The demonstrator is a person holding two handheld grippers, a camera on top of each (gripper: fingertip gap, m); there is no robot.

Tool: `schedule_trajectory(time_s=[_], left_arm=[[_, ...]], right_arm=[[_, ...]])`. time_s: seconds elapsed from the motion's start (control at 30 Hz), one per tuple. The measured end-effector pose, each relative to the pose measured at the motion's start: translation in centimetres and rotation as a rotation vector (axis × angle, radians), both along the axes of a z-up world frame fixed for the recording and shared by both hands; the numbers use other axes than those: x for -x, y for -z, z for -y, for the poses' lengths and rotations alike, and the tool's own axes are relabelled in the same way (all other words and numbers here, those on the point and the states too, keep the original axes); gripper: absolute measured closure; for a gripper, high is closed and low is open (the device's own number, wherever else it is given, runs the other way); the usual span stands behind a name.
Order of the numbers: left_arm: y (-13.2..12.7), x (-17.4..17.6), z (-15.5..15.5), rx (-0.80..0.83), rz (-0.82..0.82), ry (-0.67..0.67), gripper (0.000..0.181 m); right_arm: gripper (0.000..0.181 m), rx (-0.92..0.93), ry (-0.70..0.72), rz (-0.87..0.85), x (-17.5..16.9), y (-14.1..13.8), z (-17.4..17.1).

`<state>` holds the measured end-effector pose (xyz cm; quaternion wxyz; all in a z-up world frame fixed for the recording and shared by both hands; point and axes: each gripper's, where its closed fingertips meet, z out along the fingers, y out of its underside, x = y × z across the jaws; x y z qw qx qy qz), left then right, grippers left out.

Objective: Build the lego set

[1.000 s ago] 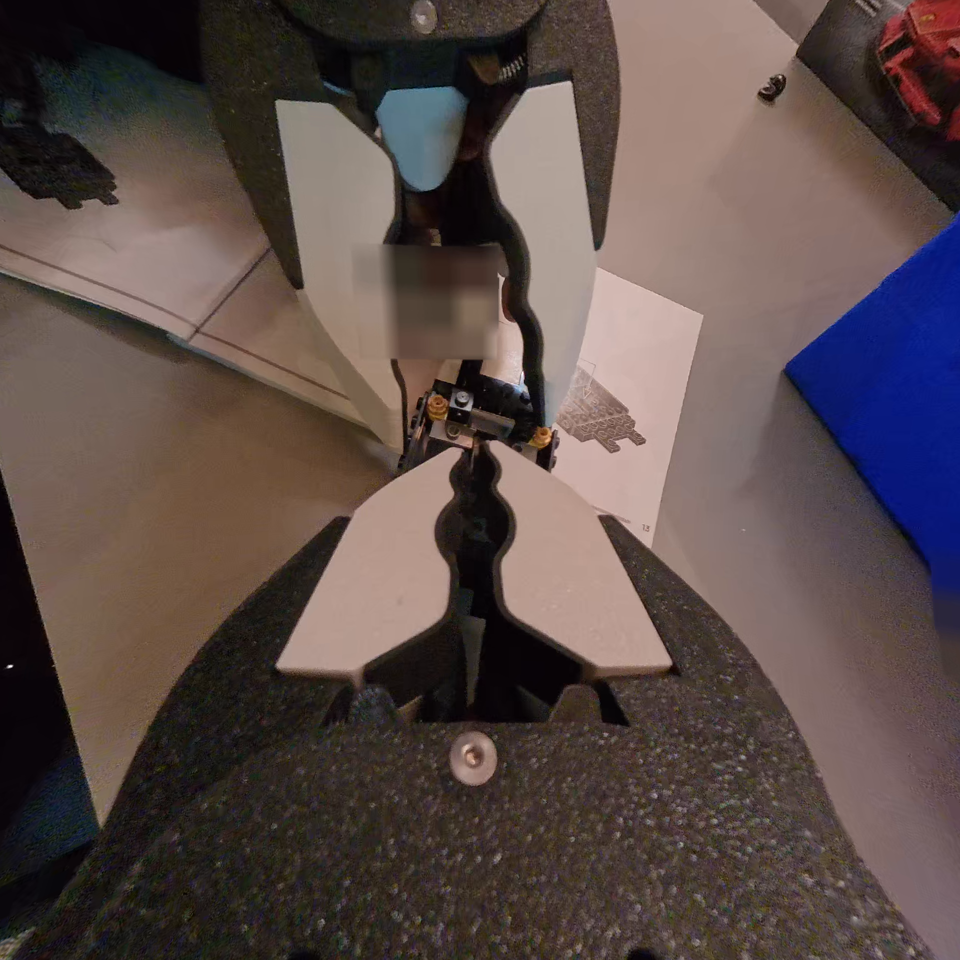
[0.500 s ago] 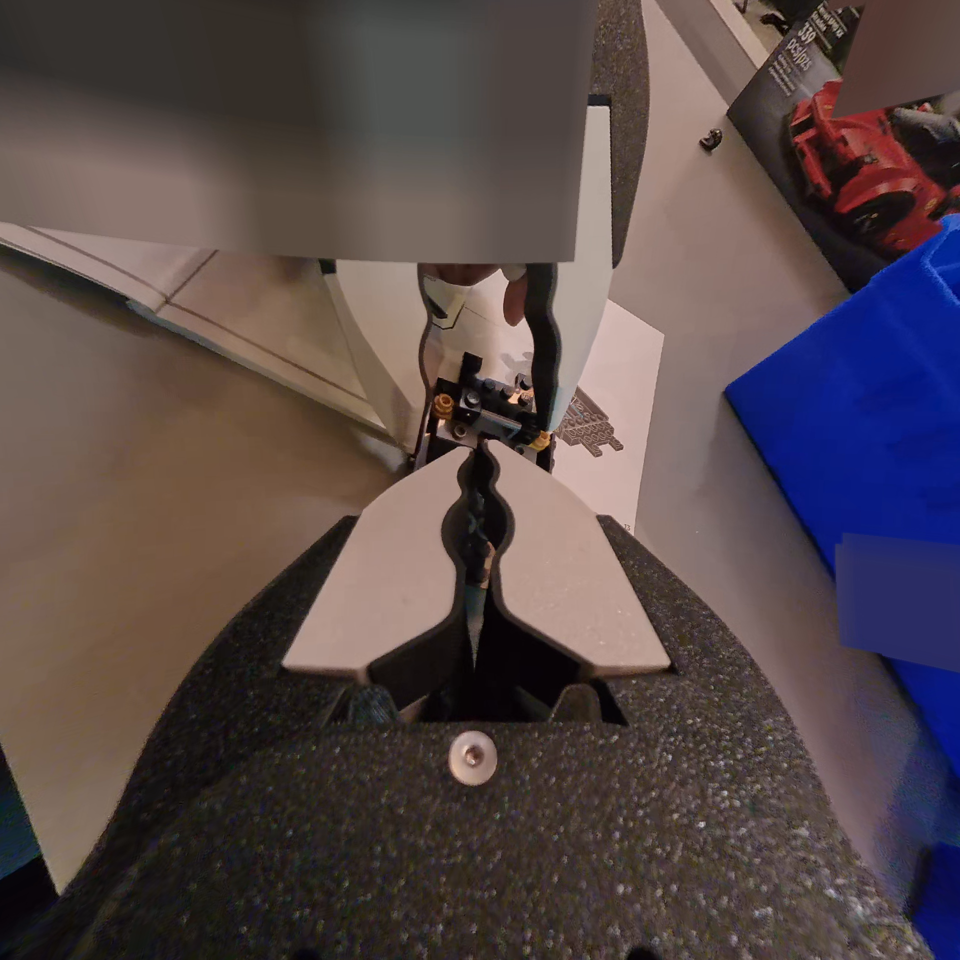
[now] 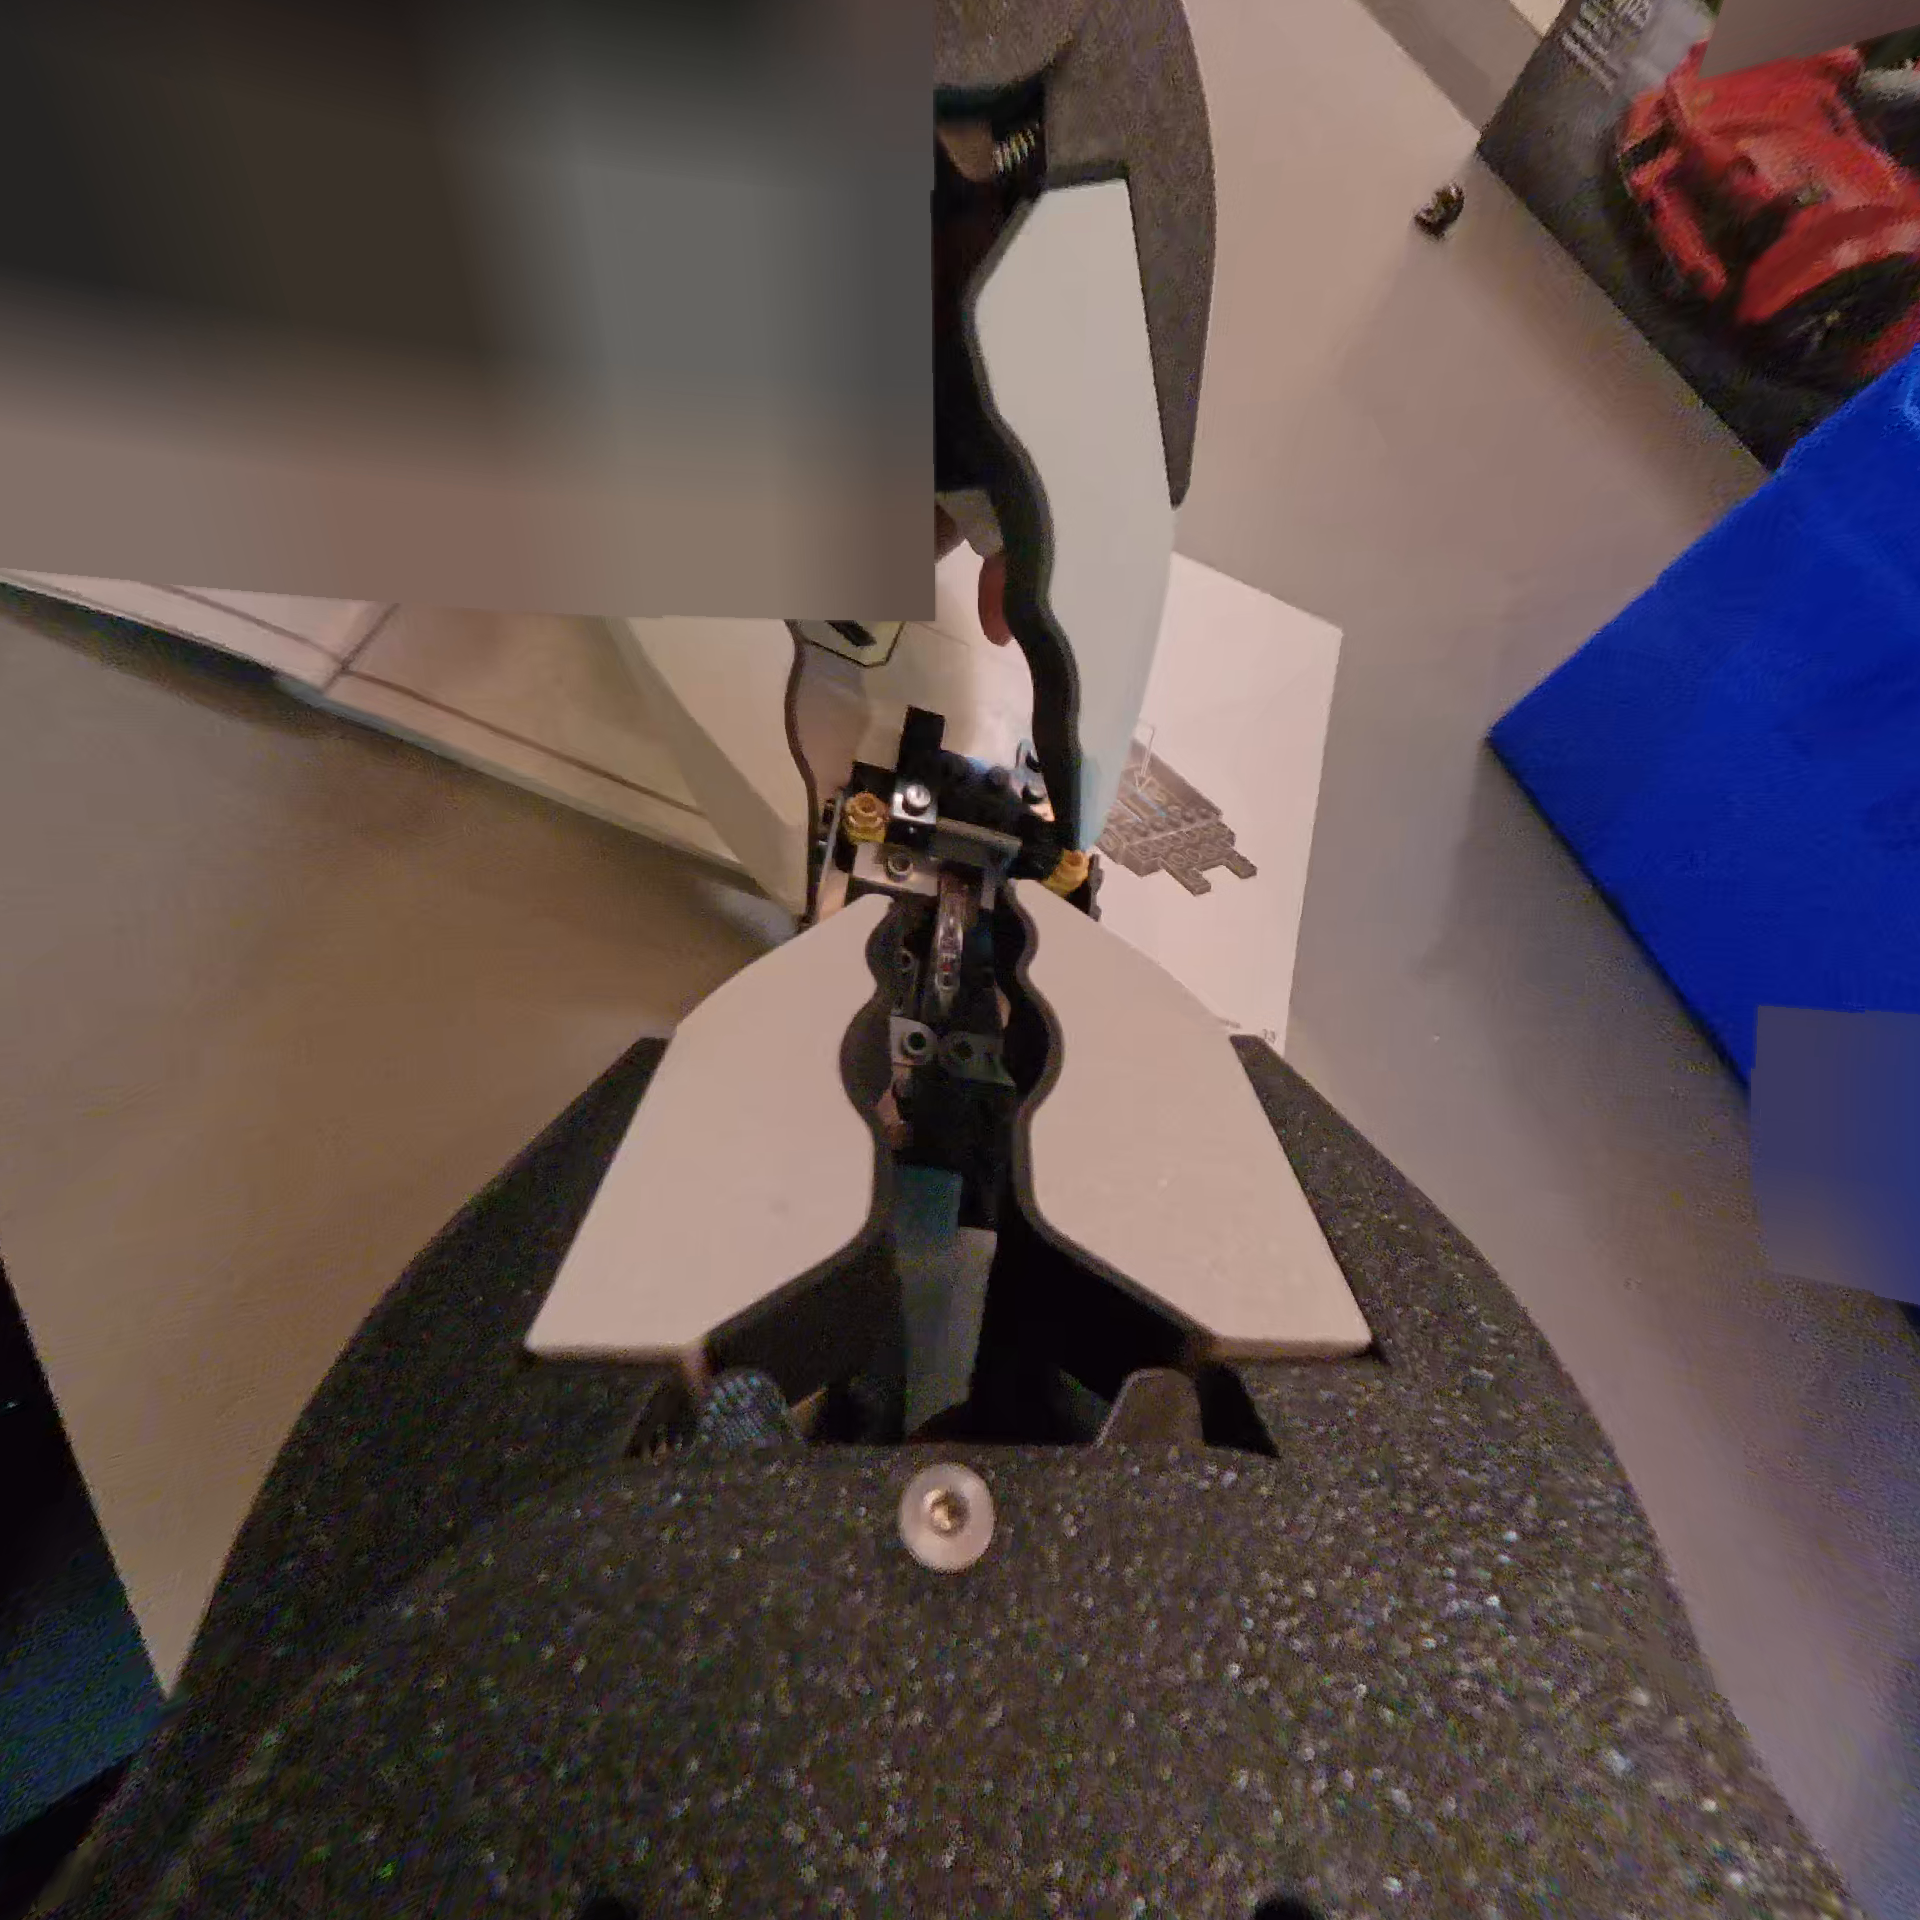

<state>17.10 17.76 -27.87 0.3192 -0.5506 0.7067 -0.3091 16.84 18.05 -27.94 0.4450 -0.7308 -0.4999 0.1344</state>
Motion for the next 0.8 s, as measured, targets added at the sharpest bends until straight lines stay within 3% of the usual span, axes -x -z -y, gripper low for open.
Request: schedule_trajectory(time_s=[0.37, 0.8], left_arm=[[0.01, 0.01, 0.06, -0.007, 0.001, 0.003, 0.134], [0.00, 0.01, 0.01, -0.007, 0.001, 0.000, 0.134]], right_arm=[[0.181, -0.022, -0.011, 0.032, 0.14, 0.20, 0.09], [0.181, -0.090, 0.012, 0.039, 0.04, -0.18, -0.07]])
